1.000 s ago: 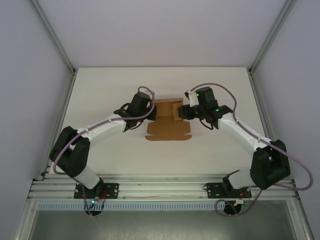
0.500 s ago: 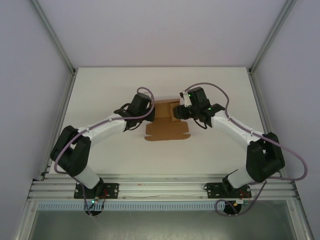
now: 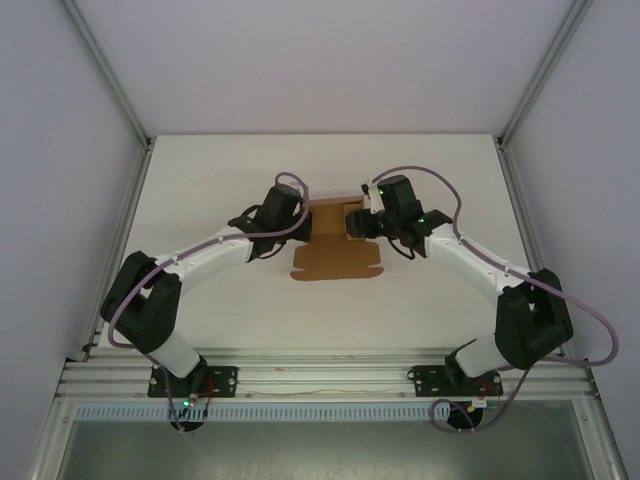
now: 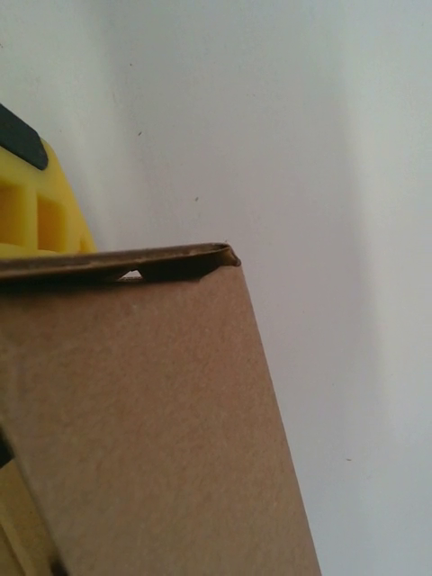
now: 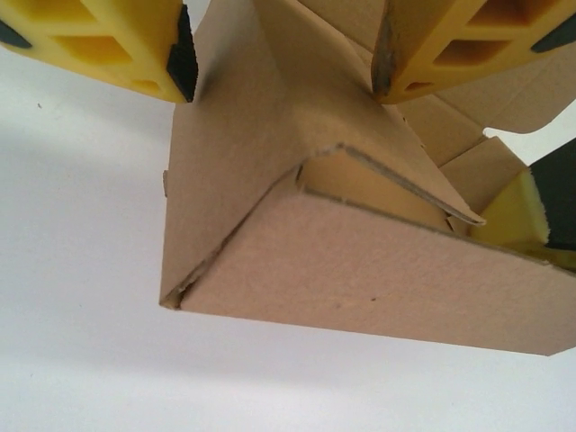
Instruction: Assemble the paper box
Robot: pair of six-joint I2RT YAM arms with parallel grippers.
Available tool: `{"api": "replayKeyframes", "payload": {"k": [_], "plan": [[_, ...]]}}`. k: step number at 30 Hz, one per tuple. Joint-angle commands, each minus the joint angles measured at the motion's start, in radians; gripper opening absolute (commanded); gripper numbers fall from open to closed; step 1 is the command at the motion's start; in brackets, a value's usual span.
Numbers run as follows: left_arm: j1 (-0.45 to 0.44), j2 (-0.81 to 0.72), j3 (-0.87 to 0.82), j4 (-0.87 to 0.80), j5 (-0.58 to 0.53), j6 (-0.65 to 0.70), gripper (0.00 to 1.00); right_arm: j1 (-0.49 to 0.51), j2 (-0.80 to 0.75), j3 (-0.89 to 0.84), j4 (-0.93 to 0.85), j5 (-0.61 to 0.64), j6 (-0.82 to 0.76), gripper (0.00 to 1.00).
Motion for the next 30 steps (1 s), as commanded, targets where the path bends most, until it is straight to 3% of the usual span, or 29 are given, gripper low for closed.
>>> {"api": "replayKeyframes", "payload": {"k": [1,4,8,10,15,18,21,23,30], "plan": [[-0.035,-0.011,0.045,0.052,0.094,0.011,0.00,0.008,0.034,0.009,0.054,0.020,-0.004,0.54],[-0.040,-0.009,0.051,0.046,0.099,0.013,0.00,0.007,0.034,0.010,0.076,0.045,-0.006,0.47],[-0.047,-0.009,0.056,0.051,0.103,0.016,0.00,0.012,0.037,0.008,0.101,0.065,-0.006,0.30],[-0.050,-0.007,0.063,0.046,0.099,0.016,0.00,0.023,0.039,0.010,0.095,0.126,0.003,0.25],[-0.061,-0.001,0.086,0.020,0.063,0.015,0.00,0.098,0.072,0.064,-0.016,0.550,0.024,0.23],[-0.062,-0.004,0.094,0.003,0.037,0.002,0.00,0.120,0.135,0.135,-0.158,0.823,0.122,0.22],[-0.063,-0.009,0.096,-0.013,0.003,-0.018,0.00,0.121,0.222,0.221,-0.356,1.077,0.266,0.13],[-0.063,-0.007,0.098,-0.022,-0.013,-0.030,0.00,0.124,0.271,0.271,-0.466,1.163,0.336,0.00],[-0.063,0.015,0.122,-0.055,-0.043,-0.048,0.00,0.123,0.333,0.306,-0.514,1.257,0.391,0.00]]}}
